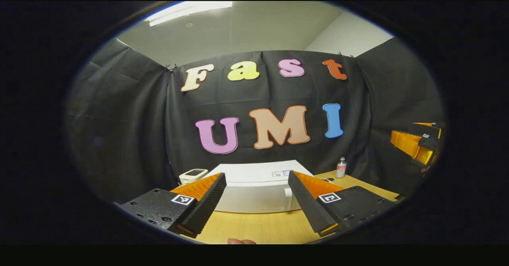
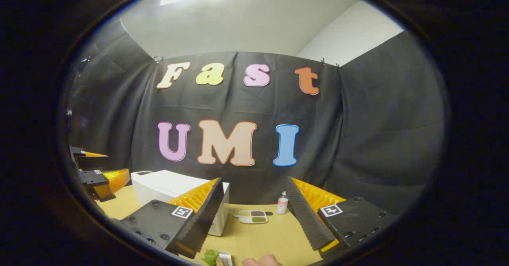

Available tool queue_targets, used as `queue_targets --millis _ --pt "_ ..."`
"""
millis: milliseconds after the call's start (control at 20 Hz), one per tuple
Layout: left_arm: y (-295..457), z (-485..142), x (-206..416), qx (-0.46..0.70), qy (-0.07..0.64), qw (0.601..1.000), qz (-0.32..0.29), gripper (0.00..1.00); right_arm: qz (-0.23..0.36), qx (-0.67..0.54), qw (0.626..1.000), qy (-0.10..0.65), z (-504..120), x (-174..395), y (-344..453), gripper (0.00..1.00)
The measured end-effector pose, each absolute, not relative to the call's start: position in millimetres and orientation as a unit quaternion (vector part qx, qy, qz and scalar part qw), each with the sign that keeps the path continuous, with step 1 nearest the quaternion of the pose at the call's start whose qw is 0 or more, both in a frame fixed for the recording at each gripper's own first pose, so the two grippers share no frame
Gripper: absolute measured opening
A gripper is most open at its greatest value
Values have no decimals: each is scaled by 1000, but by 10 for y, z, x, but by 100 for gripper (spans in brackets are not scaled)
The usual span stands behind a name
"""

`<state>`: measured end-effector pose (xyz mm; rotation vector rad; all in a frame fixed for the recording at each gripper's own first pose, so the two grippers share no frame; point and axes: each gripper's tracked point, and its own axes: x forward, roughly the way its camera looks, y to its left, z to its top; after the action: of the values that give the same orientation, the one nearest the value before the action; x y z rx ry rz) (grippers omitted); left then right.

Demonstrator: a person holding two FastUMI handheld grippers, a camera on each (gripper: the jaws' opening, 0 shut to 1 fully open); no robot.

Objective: Open the microwave oven with the left hand, put the food in, and close the microwave oven.

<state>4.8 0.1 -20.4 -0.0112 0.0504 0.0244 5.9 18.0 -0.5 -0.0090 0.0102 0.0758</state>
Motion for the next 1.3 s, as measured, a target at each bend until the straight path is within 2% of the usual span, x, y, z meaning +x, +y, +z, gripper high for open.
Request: queue_targets --millis 200,250,650,1050,1300 --pt "23 -223 75 -3 26 1000 11 97 36 -6 999 1 18 70 166 99" --pt "37 -235 86 1 25 1000 11 97 34 -5 999 1 32 75 159 96" --pt "185 -478 306 5 35 999 8 98 23 -7 1000 -5 134 78 131 95" --pt "-149 -1171 808 -19 52 997 -46 98 7 -17 1000 0 209 26 109 95" --pt "-451 -1851 1129 -49 97 990 -90 100 -9 -52 999 9 284 -109 38 95"
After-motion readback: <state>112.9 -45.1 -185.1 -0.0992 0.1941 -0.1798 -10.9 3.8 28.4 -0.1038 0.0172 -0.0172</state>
